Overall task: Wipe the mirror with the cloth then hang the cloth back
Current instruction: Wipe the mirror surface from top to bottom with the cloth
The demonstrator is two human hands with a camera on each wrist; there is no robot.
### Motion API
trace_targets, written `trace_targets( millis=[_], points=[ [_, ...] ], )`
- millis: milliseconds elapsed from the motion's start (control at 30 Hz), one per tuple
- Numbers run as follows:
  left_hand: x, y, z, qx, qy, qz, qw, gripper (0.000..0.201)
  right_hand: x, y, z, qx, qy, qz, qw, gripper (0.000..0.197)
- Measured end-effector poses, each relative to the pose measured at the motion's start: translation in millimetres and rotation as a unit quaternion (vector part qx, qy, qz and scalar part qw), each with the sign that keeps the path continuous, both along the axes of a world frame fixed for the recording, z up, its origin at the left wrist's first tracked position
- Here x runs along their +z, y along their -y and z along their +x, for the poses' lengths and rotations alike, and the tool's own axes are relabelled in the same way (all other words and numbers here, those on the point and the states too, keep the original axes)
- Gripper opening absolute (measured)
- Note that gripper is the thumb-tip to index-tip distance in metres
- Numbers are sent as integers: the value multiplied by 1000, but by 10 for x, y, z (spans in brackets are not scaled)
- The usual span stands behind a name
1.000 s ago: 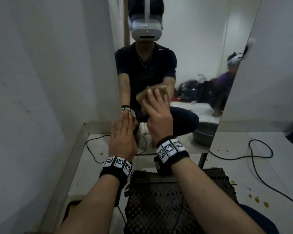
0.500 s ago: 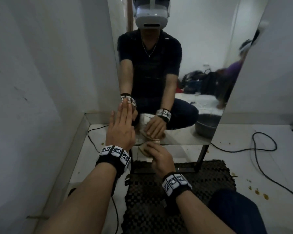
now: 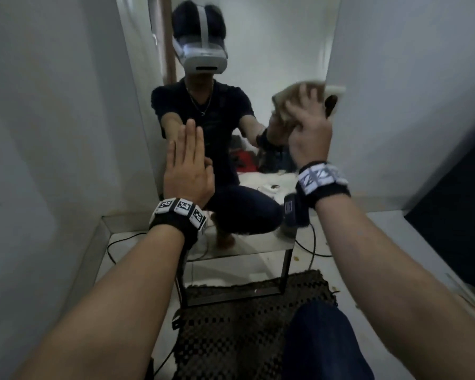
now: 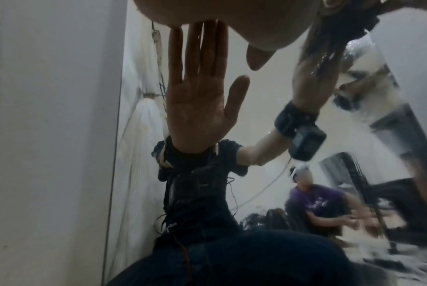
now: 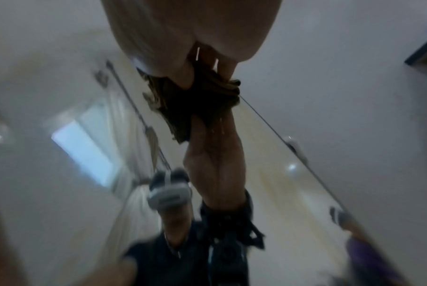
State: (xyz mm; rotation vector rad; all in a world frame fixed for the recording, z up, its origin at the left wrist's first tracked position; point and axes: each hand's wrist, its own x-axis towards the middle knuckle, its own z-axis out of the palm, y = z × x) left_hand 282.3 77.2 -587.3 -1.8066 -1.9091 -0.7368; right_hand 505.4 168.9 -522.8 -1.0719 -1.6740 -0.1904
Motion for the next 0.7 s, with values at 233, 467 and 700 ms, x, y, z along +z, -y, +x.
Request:
trace_targets(
  millis=[233, 467, 700],
  points=[
    [-68, -36, -8, 5, -10, 7, 1000, 80, -1739, 708, 140, -61, 22, -145, 987, 56],
    [-87, -27, -25, 16, -20, 16, 1000, 79, -2264, 1117, 374, -22, 57, -357, 932, 53],
    [-22, 33, 7, 26, -8, 6, 1000, 79, -1415, 784, 451, 22, -69, -431, 899, 35]
  ],
)
